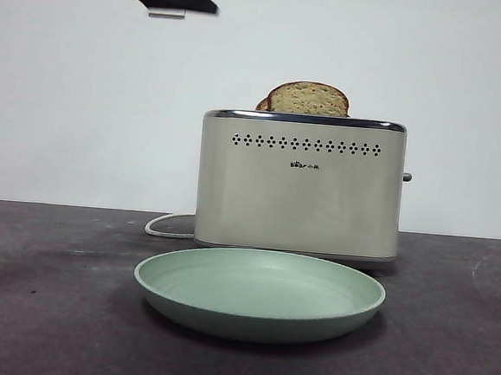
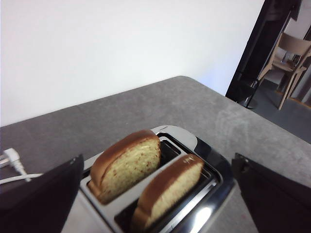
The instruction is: Take the bread from the toaster,put the bread on the plate,put the plate on the table
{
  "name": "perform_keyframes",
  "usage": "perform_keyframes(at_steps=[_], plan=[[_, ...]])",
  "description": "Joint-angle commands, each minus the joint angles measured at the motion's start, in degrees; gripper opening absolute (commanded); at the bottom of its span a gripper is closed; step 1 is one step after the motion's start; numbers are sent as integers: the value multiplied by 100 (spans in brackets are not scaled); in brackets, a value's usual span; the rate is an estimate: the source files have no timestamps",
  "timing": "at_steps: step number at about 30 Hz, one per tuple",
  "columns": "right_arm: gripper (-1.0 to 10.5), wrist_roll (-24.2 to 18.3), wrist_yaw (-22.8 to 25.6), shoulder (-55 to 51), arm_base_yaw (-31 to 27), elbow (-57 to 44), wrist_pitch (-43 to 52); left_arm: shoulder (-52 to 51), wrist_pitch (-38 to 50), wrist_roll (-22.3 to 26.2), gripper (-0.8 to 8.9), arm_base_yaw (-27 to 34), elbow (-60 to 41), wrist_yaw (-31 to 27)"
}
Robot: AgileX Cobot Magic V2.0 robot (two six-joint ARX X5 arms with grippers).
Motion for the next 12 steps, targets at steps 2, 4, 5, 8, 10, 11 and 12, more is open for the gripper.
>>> perform_keyframes(at_steps=[2,4,5,8,10,11,12], plan=[[598,-24,11,2,11,11,22,505,229,103,564,-94,149,-7],[598,-24,22,13,11,11,24,695,321,111,564,-146,160,-4],[598,-24,31,13,11,11,22,778,378,122,564,-173,160,-7],[598,-24,31,42,11,11,20,966,479,323,562,-273,160,-11],[598,-24,31,57,11,11,22,1045,555,544,562,-348,160,-13],[598,-24,28,70,11,11,22,1073,597,651,562,-389,160,-15],[598,-24,28,79,11,11,22,1102,647,769,562,-435,160,-20]])
